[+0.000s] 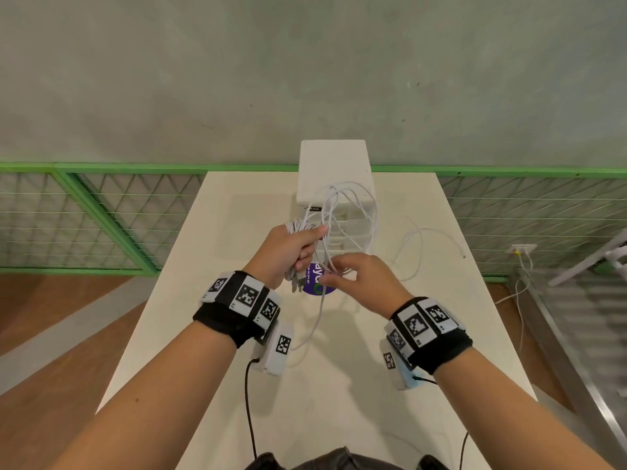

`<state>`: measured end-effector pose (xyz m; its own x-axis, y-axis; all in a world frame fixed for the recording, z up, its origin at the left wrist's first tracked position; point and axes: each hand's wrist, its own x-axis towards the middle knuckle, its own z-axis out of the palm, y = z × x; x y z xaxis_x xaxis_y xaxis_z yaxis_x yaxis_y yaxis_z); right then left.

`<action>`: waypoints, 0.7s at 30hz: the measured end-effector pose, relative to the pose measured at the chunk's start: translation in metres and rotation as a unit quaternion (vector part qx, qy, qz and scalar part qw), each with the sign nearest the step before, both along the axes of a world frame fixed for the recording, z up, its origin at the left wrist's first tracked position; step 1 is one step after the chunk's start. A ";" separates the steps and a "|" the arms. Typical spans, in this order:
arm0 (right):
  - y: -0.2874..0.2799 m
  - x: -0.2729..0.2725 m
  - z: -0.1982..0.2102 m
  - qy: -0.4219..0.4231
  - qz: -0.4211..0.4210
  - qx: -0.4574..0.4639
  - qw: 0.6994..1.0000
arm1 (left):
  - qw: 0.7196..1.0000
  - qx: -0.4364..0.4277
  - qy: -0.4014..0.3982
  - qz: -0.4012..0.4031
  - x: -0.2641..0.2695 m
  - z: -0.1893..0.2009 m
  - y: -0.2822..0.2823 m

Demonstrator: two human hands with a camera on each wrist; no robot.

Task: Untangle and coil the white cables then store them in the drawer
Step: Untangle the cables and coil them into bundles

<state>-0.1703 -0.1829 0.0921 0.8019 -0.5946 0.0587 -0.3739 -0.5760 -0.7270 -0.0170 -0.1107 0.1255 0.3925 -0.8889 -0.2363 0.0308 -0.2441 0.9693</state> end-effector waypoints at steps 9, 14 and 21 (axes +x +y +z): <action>-0.002 0.001 0.000 -0.058 -0.080 0.016 0.995 | 1.000 -0.007 -0.030 0.003 0.007 -0.002 0.003; -0.001 0.003 0.004 -0.072 -0.052 0.140 0.986 | 1.000 -0.009 -0.005 0.004 0.006 -0.006 0.005; -0.007 0.003 0.002 -0.073 -0.069 0.160 0.982 | 1.000 -0.011 0.006 0.004 0.001 -0.012 0.007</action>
